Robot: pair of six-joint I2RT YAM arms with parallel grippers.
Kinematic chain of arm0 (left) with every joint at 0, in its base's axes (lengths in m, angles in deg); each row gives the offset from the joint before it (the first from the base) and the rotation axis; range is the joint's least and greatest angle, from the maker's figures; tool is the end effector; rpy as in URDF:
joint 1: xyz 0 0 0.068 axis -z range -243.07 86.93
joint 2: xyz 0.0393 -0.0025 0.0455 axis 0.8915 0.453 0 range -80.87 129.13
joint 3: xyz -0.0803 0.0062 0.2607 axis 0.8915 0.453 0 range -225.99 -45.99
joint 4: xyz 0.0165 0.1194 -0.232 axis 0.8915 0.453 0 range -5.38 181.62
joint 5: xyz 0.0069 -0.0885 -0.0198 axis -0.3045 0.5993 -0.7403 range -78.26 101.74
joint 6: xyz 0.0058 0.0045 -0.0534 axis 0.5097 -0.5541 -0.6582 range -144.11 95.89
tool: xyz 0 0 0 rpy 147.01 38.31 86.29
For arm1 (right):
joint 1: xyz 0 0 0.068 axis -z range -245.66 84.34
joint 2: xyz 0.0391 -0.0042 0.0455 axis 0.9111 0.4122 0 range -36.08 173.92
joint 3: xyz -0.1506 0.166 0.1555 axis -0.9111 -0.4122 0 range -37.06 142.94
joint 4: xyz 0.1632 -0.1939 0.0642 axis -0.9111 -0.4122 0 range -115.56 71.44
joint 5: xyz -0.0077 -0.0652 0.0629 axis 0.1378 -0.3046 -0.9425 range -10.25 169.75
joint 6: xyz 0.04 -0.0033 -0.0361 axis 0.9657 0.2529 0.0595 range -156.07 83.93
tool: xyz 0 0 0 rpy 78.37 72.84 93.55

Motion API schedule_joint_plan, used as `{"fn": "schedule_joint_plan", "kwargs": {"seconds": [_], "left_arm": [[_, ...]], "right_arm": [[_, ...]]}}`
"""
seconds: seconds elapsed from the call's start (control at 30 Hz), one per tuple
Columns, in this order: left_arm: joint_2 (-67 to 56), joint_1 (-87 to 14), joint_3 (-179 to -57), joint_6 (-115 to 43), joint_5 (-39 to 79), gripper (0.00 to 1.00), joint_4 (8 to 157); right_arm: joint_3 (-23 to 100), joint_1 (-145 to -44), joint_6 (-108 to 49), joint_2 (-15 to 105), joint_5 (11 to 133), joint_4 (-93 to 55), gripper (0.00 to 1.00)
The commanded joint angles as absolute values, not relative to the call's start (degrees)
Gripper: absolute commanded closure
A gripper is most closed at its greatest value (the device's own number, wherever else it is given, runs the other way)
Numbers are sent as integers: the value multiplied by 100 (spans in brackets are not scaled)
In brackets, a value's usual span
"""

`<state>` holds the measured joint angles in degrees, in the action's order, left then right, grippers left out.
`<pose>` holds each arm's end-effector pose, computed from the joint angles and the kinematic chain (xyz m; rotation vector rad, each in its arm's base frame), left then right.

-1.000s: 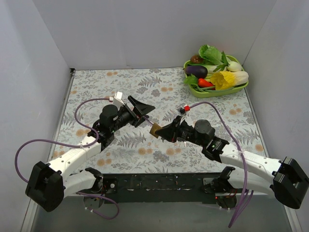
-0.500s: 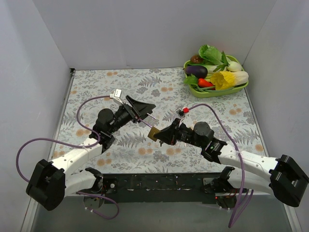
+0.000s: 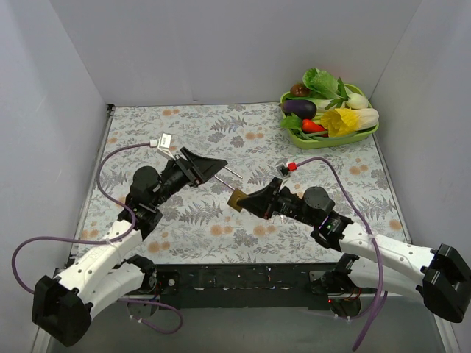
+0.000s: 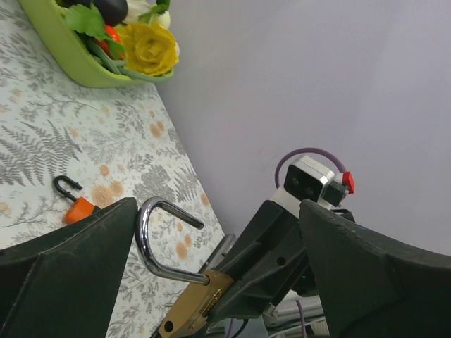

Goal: Unlock with the key

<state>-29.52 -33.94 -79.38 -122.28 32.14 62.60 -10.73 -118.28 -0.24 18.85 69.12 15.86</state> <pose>0.1807 -0.1149 0.3088 -0.7596 1.7396 -1.9416 0.1287 0.1793 0.2760 -0.4027 1.5822 1.3622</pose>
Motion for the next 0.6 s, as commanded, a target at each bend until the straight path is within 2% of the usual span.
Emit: {"fn": "schedule_joint_plan", "kwargs": {"seconds": [0.0,0.1,0.27,0.5,0.53,0.57], "left_arm": [[-3297,-3485,-8212,-11806,2720,2,7434],[-3350,-3494,-8088,-11894,2843,2,7442],[-3227,-3494,-7992,-11982,2923,15,7689],[-2867,-3503,-7956,-12123,3089,16,7681],[-2771,-3503,-7948,-12149,3133,18,7628],[-2709,-3503,-7939,-12158,3195,25,7575]], "right_arm": [[-1051,-11813,84,1683,7105,2196,99],[-1139,-11813,119,1709,7123,2310,99],[-1157,-11821,102,1771,7131,2310,99],[-1148,-11813,119,1841,7105,2372,99],[-1157,-11813,128,1850,7096,2380,99],[-1165,-11813,146,1850,7096,2381,99]]}}
